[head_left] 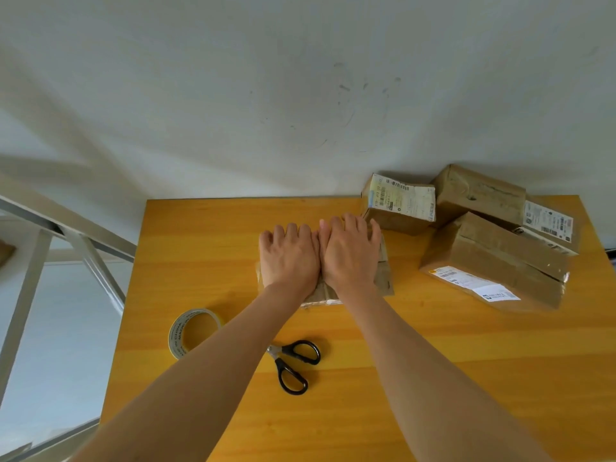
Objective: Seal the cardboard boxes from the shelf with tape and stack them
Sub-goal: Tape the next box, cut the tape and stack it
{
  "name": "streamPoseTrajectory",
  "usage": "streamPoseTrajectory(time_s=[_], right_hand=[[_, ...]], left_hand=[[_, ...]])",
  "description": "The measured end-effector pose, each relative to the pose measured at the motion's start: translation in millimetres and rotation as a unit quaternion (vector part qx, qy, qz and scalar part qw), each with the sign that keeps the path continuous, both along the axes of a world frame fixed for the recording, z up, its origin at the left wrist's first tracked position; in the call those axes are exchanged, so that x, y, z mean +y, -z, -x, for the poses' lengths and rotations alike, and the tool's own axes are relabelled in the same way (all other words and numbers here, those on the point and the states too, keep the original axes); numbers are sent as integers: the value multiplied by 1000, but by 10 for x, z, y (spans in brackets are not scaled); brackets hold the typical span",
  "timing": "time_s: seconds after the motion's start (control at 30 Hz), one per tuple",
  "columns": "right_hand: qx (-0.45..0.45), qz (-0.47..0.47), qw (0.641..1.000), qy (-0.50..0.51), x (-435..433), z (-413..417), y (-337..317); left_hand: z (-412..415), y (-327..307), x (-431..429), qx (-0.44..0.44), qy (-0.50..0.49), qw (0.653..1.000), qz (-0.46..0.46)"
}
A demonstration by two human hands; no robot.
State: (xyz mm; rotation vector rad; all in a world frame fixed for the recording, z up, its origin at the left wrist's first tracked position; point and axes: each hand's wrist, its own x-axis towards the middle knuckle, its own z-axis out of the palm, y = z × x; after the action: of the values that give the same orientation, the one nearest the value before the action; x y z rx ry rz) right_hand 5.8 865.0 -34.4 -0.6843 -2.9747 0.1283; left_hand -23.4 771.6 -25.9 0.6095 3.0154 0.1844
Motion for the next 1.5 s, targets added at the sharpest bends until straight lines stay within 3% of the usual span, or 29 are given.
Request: streamPoseTrajectory(time_s=[0.2,0.4,0.47,0.57,0.63,0.67,0.73,0.77,0.87,1.0,1.07,1.13,1.2,1.27,1.37,1.5], right_hand=[[-18,2,1000,-21,25,6,-36],[-58,8,986,-153,276,-119,-91],[-77,-2,987,-139,313,-133,-114],[-69,7,997,-45,389,-194,-131],[-49,91,994,29,438,-300,-105],[-29,180,981,66,453,-352,-87],[12,377,917,126,445,-390,-81],[25,426,893,143,435,-388,-76],[48,456,878,140,458,-377,-41],[50,504,856,105,546,-414,0],[38,451,887,89,523,-406,-32],[16,267,961,65,424,-395,-111],[28,113,993,-20,251,-416,-217],[29,94,989,-112,40,-520,-271],[-7,90,973,-213,-131,-770,-167],[-47,48,974,-214,-116,-786,-78]], left_hand=[[60,49,-57,22,31,999,7],[143,39,-235,17,107,994,-12],[167,53,-317,12,117,993,-20],[159,79,-385,-33,21,995,-93],[133,75,-377,-70,-61,986,-136],[122,67,-365,-82,-86,983,-143],[93,51,-322,-124,-127,971,-159],[74,52,-305,-150,-146,962,-177],[57,48,-282,-188,-153,940,-241],[75,43,-370,-197,-93,933,-287],[73,21,-372,-192,-75,943,-261],[2,-39,-334,-128,-61,974,-177],[-138,-117,-333,-50,-13,987,-151],[-368,-153,-421,-31,64,986,-154],[-600,-51,-609,-39,166,982,-79],[-493,70,-633,-18,190,981,-18]])
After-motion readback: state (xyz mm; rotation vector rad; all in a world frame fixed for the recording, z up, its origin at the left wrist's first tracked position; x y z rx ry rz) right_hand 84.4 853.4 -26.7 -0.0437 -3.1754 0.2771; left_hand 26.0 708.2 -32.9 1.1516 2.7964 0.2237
